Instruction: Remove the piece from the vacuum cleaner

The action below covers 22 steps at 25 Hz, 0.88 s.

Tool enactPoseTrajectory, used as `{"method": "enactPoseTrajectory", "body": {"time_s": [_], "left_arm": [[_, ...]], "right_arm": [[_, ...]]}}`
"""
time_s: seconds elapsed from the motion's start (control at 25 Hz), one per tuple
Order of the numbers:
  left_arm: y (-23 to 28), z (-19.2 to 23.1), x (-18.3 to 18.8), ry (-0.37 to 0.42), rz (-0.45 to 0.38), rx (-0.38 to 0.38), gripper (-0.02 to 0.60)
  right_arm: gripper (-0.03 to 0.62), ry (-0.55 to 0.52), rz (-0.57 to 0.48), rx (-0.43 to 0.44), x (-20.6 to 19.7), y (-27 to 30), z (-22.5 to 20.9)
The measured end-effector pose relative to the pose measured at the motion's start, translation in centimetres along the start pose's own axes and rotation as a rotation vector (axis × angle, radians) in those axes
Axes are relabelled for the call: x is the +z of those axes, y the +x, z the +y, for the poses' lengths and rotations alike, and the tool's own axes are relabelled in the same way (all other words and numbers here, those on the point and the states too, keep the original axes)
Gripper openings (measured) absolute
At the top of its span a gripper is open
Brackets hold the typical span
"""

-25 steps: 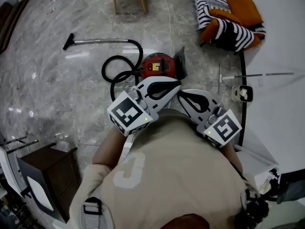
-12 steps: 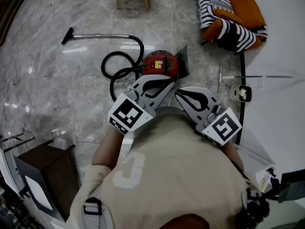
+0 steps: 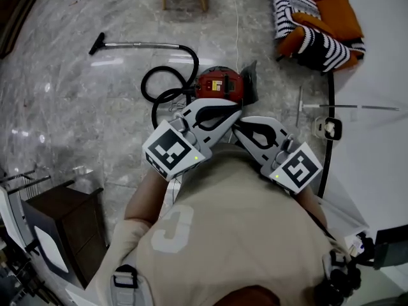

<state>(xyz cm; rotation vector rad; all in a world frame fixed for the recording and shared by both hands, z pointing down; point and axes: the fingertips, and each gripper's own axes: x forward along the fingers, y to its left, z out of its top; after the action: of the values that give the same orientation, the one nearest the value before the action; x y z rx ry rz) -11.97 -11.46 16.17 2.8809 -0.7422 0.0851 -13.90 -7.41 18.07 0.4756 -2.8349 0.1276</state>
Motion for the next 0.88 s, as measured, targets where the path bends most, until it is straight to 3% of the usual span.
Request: {"method": "enactPoseTrajectory", "body": {"time_s": [0.32, 0.48, 0.64, 0.88], "left_arm": [[5.4, 1.6, 0.0, -0.013, 0.057, 0.082, 0.003], [8.4, 2.4, -0.7, 0.002, 0.147, 0.127, 0.003], [12.1, 2.6, -1.7, -0.012, 0.221, 0.12, 0.005], [17.8, 3.0, -2.9, 0.03, 0.329, 0.149, 0.003]], "right_arm": [[0.003, 0.052, -0.092, 0.051, -0.6, -2.8, -5.7], [0.003, 0.07, -0.14, 0.056, -0.3, -4.8, -8.8], [0.003, 0.113, -0.203, 0.047, -0.4, -7.1, -12.3], [0.003, 0.164, -0.241, 0.05, -2.8, -11.3, -17.2]]}}
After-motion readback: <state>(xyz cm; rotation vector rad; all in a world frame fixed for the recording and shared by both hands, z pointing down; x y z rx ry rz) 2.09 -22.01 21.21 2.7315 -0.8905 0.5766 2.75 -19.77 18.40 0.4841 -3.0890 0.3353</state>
